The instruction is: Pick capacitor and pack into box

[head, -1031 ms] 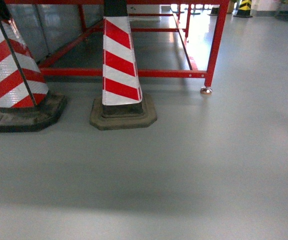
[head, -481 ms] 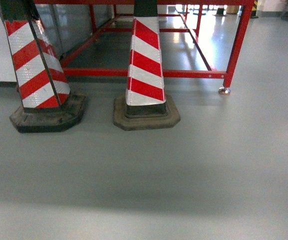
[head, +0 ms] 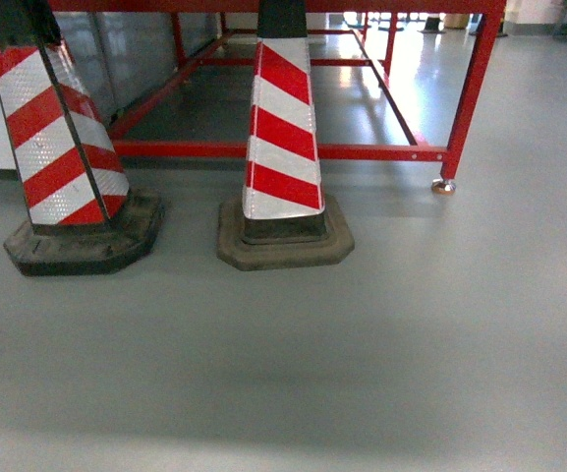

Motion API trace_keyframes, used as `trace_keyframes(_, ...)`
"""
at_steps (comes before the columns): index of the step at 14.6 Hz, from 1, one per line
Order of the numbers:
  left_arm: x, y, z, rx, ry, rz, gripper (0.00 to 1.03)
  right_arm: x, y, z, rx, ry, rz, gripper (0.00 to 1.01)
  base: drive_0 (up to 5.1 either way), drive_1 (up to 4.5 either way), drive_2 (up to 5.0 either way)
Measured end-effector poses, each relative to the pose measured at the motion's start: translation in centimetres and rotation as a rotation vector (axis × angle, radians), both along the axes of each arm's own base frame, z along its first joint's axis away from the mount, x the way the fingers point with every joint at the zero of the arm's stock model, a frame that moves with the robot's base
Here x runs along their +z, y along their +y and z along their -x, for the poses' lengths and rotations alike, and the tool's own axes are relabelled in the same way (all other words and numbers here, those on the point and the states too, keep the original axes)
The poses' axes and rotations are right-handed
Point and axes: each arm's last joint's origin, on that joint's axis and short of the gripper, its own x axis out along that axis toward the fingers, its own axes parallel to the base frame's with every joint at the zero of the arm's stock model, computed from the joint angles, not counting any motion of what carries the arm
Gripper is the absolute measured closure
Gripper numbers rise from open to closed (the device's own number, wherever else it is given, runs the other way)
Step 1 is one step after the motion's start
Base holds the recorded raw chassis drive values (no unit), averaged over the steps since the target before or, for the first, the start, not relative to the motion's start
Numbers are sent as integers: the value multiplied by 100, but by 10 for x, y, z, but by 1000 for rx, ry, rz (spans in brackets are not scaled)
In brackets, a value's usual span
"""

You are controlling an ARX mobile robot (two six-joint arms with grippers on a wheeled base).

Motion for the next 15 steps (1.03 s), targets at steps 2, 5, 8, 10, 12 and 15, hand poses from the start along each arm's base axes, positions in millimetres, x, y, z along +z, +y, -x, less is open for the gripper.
trace_keyframes(2,0,0,0,0,0,0,59,0,0,0,0,-1,0,3,15,407,-377)
trace_keyframes(5,0,0,0,0,-1,0,59,0,0,0,0,1,0,3,8,394,-378)
trace_keyframes(8,0,0,0,0,0,0,59,0,0,0,0,0,0,3,-5,380,-391)
trace_keyframes(10,0,0,0,0,2,0,59,0,0,0,0,0,0,3,-14,371,-399)
trace_keyframes(12,0,0,0,0,0,0,59,0,0,0,0,0,0,3,-12,372,-397)
trace_keyframes(15,0,0,0,0,-2,0,59,0,0,0,0,0,0,3,-13,377,-403)
